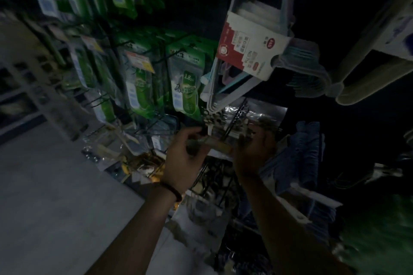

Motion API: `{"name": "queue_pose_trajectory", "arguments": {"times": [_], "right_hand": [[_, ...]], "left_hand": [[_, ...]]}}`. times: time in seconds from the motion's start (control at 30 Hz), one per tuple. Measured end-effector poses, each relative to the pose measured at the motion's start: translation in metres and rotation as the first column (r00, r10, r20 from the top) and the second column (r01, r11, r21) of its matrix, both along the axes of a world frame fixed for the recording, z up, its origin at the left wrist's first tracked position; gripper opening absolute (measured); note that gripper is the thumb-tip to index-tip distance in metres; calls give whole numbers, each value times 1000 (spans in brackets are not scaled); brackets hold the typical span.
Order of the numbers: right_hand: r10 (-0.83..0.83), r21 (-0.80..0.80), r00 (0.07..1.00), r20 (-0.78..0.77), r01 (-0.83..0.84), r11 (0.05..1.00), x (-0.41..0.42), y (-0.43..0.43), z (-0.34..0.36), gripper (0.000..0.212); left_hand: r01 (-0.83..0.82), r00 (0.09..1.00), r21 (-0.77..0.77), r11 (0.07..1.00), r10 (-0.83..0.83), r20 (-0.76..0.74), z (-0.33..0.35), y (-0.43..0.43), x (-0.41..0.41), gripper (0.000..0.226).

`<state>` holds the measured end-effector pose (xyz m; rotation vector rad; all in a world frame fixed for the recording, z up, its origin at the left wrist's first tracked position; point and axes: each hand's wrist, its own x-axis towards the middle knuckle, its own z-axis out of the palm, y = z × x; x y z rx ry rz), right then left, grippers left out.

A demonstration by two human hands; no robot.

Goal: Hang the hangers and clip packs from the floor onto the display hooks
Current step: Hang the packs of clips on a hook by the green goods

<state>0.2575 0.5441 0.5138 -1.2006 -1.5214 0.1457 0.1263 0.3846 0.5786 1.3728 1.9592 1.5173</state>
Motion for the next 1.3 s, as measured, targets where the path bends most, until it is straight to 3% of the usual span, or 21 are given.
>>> {"name": "queue_pose_trajectory", "arguments": {"times": [0.07, 0.13, 0.17, 0.23, 0.3, 0.4, 0.47, 0.63, 0.8, 0.9, 1.0, 1.13, 1.23, 1.3], "right_hand": [[85, -10, 996, -24, -86, 996, 1, -36, -19, 23], [253, -254, 967, 0, -245, 936, 2, -71, -51, 16], [363, -414, 932, 14, -325, 850, 2, -89, -67, 15], [602, -619, 796, 57, -445, 647, 0, -125, -98, 12], [783, -715, 613, 111, -498, 491, -7, -165, -117, 16], [942, -875, 332, 56, -439, 207, -21, -223, -131, 11], [972, -931, 235, -8, -357, 78, -31, -259, -141, 13], [991, -981, 129, 17, -191, 41, -72, -345, -169, 14], [994, -999, 103, -32, -43, -28, -117, -436, -242, 18], [996, -999, 82, -30, 17, -31, -146, -476, -335, 19], [998, -992, -31, -46, 120, -42, -166, -509, -448, 22], [984, -987, -160, -72, 154, -47, -186, -539, -604, 19], [962, -998, -270, 42, 41, 55, -201, -548, -724, 12], [951, -990, -278, 132, 8, 140, -208, -559, -793, 21]], "left_hand": [[-31, 997, -93, 995, 38, 72, -18, -19, 0, 38], [-47, 993, -242, 969, 72, 93, -47, -48, -4, 32], [-61, 995, -323, 944, 84, 58, -64, -67, -5, 30], [-73, 997, -480, 874, 79, -7, -100, -113, -7, 20], [-64, 998, -626, 777, 64, -22, -133, -167, -7, 3], [-51, 992, -816, 576, 125, 27, -166, -254, -3, 19], [-57, 979, -879, 474, 201, 45, -181, -313, 0, 14], [-50, 911, -921, 386, 396, 116, -213, -435, 3, 17], [-7, 822, -938, 346, 537, 192, -285, -535, -19, 16], [28, 795, -939, 342, 562, 228, -373, -566, -37, 11], [108, 760, -936, 336, 578, 295, -479, -582, -53, 15], [155, 639, -935, 320, 689, 342, -640, -604, -71, 17], [115, 641, -967, 229, 727, 248, -759, -627, -83, 25], [77, 644, -982, 171, 744, 180, -825, -641, -89, 32]]}}
